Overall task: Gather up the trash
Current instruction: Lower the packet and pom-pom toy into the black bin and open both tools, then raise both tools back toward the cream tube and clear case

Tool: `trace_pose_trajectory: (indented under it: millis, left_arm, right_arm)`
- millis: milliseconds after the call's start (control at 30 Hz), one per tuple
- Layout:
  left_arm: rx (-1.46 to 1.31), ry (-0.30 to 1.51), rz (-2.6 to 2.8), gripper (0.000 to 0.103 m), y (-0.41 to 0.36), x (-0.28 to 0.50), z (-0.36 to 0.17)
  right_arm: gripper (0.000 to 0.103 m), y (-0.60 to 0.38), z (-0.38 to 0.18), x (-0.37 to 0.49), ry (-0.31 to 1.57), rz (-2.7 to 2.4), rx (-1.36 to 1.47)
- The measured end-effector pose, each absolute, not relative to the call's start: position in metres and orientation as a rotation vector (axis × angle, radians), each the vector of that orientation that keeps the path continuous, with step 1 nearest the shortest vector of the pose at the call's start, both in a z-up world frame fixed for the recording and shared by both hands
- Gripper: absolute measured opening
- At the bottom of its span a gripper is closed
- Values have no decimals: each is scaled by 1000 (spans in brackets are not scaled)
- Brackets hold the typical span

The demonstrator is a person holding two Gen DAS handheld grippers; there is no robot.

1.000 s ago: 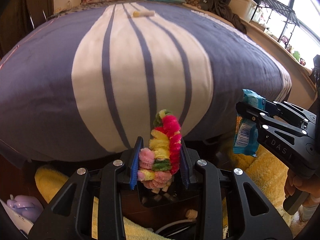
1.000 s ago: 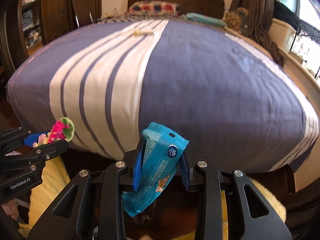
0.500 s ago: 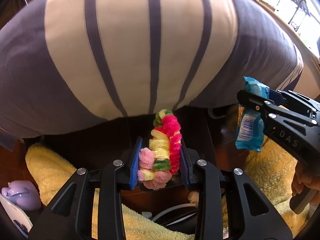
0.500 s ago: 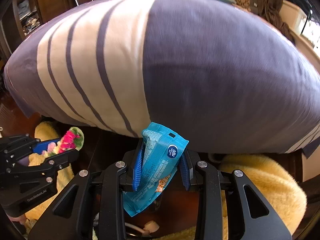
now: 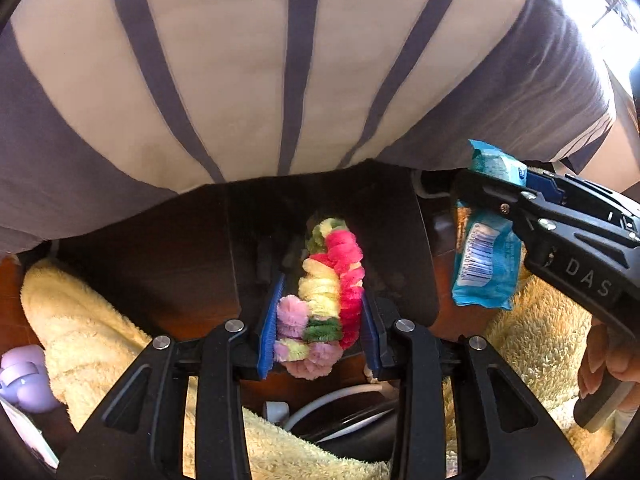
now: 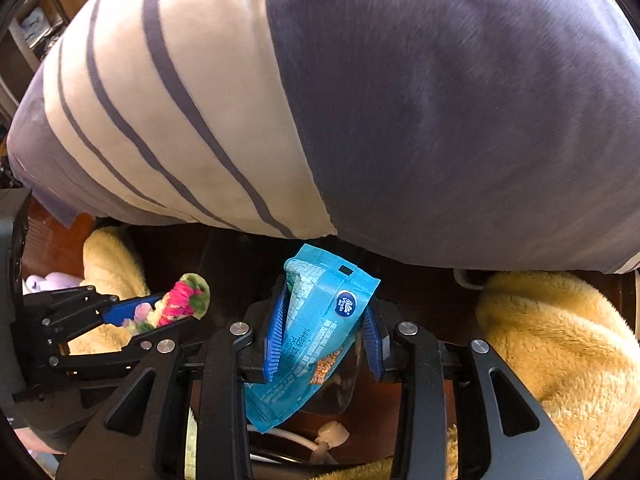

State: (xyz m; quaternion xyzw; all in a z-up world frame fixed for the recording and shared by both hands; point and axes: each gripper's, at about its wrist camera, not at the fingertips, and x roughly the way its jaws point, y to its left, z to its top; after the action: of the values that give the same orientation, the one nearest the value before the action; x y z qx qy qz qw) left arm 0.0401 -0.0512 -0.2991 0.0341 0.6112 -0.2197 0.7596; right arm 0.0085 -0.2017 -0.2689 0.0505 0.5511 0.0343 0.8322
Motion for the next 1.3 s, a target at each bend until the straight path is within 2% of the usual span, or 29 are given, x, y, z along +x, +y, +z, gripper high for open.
trace_pose_trajectory:
  millis: [133, 200, 333, 433, 533, 567, 600, 633, 733, 833, 967, 1300]
  left_arm:
    - [68, 1339, -474, 41, -52, 40, -301]
    - [72, 1338, -472, 43, -52, 40, -302]
    - [74, 1329, -463, 46, -50, 40, -298]
    - [82, 1304, -446, 52, -48, 38, -289]
    - [90, 1274, -421, 65, -45, 37, -276]
    - [91, 1265, -415, 68, -45, 36, -271]
    - [92, 1250, -406, 74, -43, 34, -264]
    - [94, 1230, -395, 81, -41, 33, -257]
    - [102, 1176, -372, 92, -34, 30, -236]
    - [104, 1120, -356, 95, -28, 28, -211]
    - [87, 1025, -342, 95, -16, 29, -170]
    - [63, 889, -286, 95, 7, 52, -109]
  right_arm:
    - [38, -203, -273, 14, 1190, 80, 124]
    - [46, -203, -275, 15, 1196, 88, 134]
    - [48, -200, -272, 13, 1184, 89, 137]
    - [57, -202, -265, 10, 1161, 81, 138]
    - [79, -206, -251, 6, 1119, 62, 133]
    - [91, -207, -244, 4, 1098, 43, 124]
    - [97, -208, -238, 2, 1076, 22, 113]
    - [97, -208, -234, 0, 1061, 9, 104]
    - [97, -211, -218, -4, 1026, 2, 92]
    - [97, -214, -196, -10, 977, 15, 103]
    - [99, -220, -166, -13, 906, 7, 99]
    - [99, -241, -115, 4, 813, -21, 93]
